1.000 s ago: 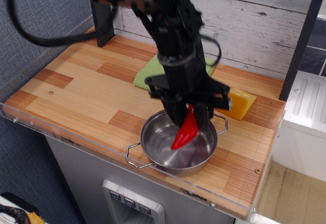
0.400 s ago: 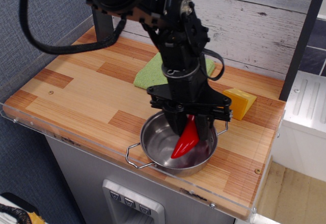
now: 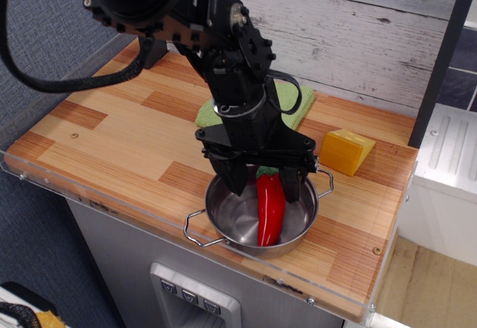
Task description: Put the chili pepper into the pot.
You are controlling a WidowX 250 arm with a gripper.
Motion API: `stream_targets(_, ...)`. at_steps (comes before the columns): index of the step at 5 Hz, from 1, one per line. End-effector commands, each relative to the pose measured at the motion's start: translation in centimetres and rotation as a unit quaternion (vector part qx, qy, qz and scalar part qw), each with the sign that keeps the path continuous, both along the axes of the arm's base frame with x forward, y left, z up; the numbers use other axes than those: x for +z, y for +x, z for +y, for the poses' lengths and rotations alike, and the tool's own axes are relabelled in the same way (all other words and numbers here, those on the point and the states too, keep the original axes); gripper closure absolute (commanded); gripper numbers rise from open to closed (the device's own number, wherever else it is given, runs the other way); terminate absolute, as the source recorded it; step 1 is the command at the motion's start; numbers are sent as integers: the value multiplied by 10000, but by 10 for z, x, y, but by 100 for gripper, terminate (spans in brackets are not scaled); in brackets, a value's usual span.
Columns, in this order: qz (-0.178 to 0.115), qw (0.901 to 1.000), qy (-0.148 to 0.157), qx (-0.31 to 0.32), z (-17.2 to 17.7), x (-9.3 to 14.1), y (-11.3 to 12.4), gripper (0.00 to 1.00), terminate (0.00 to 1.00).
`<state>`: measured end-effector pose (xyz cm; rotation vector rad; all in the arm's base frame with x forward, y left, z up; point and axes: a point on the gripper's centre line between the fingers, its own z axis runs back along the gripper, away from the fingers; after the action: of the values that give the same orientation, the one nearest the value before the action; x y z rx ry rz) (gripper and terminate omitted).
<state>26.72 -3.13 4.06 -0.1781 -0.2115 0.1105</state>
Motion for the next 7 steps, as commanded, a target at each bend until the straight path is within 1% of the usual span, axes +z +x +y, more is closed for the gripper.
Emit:
stream_targets(1, -115, 9998, 133, -43, 8, 22, -1, 0, 0)
stream_targets(2, 164, 9991, 354, -157, 12, 34, -2, 0, 0)
stream_targets(3, 375, 9983, 439, -53, 7, 48, -12, 0, 0)
stream_targets(4, 392, 9970, 661, 41, 8, 68, -10, 0, 0)
stream_targets(5, 532, 9956, 750, 188, 11, 74, -1, 0, 0)
stream_targets(6, 566, 9942, 905, 144, 7, 76, 11, 0, 0)
stream_targets(7, 527, 9956, 765, 103, 2, 88, 20, 0, 0)
